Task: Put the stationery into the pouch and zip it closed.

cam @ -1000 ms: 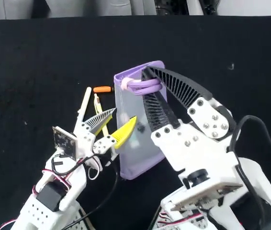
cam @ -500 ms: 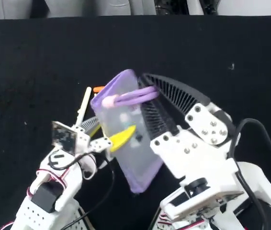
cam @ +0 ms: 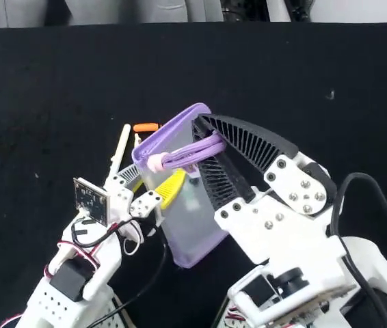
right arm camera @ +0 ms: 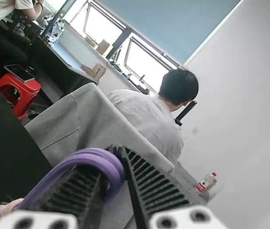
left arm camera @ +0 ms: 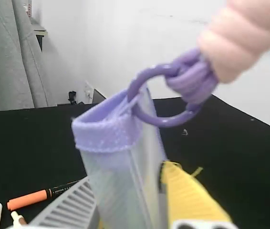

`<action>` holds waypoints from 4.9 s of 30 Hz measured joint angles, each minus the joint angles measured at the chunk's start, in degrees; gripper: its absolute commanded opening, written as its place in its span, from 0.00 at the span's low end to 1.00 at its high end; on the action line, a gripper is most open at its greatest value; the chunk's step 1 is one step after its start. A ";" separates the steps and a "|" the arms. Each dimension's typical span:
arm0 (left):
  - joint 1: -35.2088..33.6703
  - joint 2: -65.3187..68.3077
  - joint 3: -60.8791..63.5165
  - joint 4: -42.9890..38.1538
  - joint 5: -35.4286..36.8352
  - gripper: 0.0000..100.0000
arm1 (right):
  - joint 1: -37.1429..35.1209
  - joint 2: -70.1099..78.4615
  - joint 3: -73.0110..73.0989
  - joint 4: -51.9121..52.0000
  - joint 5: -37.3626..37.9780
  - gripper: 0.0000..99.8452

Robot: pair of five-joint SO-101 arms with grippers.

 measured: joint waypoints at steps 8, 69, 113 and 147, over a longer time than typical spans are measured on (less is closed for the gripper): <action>0.09 -0.18 -1.32 -0.35 -1.58 0.03 | 3.08 0.00 1.14 -3.69 3.43 0.01; -6.68 0.26 -4.13 -12.84 -24.18 0.03 | 44.75 72.53 -25.76 -45.80 -36.13 0.01; -6.95 0.79 -22.77 -0.88 -17.23 0.03 | 48.97 122.90 -95.56 -21.71 -36.48 0.01; 11.08 0.00 -8.35 3.25 -9.32 0.20 | 39.12 69.80 -94.51 37.63 -20.92 0.01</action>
